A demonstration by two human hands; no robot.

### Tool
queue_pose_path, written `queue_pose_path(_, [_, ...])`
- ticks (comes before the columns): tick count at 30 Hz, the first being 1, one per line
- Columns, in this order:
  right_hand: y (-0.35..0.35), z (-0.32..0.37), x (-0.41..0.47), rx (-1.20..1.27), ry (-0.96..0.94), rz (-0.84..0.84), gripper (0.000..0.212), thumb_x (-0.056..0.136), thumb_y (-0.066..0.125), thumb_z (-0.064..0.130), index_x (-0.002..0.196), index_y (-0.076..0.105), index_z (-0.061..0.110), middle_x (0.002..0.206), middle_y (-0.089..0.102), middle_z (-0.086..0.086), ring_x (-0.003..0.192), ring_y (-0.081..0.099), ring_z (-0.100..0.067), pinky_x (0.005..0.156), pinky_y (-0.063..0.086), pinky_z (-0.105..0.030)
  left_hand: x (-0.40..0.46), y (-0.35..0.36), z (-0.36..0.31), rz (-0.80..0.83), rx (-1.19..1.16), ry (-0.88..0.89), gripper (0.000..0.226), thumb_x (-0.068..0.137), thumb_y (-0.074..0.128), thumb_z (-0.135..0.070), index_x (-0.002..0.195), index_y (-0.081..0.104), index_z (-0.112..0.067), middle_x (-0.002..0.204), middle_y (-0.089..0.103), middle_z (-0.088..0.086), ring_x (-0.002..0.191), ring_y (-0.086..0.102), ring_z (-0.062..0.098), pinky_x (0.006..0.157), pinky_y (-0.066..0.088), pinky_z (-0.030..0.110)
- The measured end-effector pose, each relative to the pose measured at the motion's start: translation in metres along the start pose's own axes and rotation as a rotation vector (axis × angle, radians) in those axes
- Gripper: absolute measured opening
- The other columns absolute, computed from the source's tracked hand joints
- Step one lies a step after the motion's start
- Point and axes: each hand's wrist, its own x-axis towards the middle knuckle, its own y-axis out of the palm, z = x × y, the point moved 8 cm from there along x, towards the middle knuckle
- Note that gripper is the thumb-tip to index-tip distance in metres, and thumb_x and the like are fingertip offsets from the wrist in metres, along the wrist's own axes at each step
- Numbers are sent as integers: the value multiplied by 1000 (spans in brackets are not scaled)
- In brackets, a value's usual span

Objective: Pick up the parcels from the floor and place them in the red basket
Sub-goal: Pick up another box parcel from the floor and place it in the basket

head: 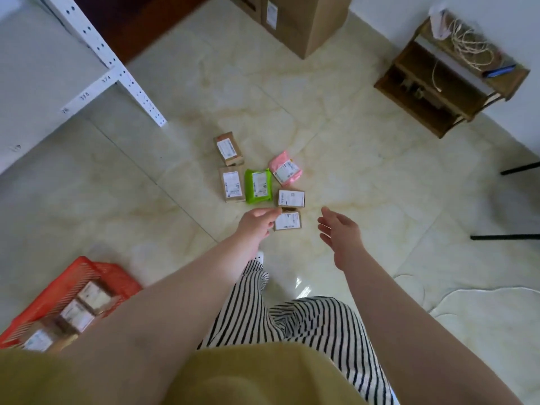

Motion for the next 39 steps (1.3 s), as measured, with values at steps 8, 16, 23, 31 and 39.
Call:
queue_pose_path(8, [-9, 34, 85, -235, 20, 102, 28, 88, 70, 29, 107, 66, 9, 94, 65, -7, 88, 57, -19, 78, 46, -32, 50, 24, -18, -190, -48, -1, 47, 86, 70, -31, 126, 63, -8, 113, 69, 17, 88, 58, 15, 73, 44, 26])
queue_pose_path(16, [1, 31, 207, -581, -1, 265, 45, 81, 74, 41, 115, 67, 12, 110, 68, -7, 93, 59, -20, 85, 48, -36, 113, 37, 49, -449, -233, -109, 57, 80, 76, -35, 130, 58, -13, 131, 60, 5, 116, 54, 19, 101, 41, 33])
queue_pose_path(23, [-4, -61, 317, -695, 124, 251, 60, 81, 74, 45, 126, 62, 8, 109, 58, -5, 95, 53, -21, 93, 47, -37, 202, 60, 134, -480, -288, -173, 62, 82, 74, -35, 136, 52, -15, 140, 52, 4, 124, 50, 20, 103, 38, 31])
queue_pose_path(31, [27, -181, 455, -822, 116, 265, 37, 93, 59, 39, 71, 52, 10, 80, 47, -11, 75, 44, -23, 76, 43, -41, 350, 60, 240, -543, -230, -194, 61, 85, 71, -36, 138, 48, -18, 146, 46, 4, 128, 47, 19, 93, 34, 26])
queue_pose_path(39, [54, -270, 552, -866, 103, 276, 42, 89, 59, 50, 106, 59, 12, 95, 50, -5, 84, 46, -24, 80, 42, -35, 472, 74, 318, -471, -118, -229, 68, 87, 67, -36, 146, 40, -14, 148, 45, 8, 131, 47, 25, 94, 34, 25])
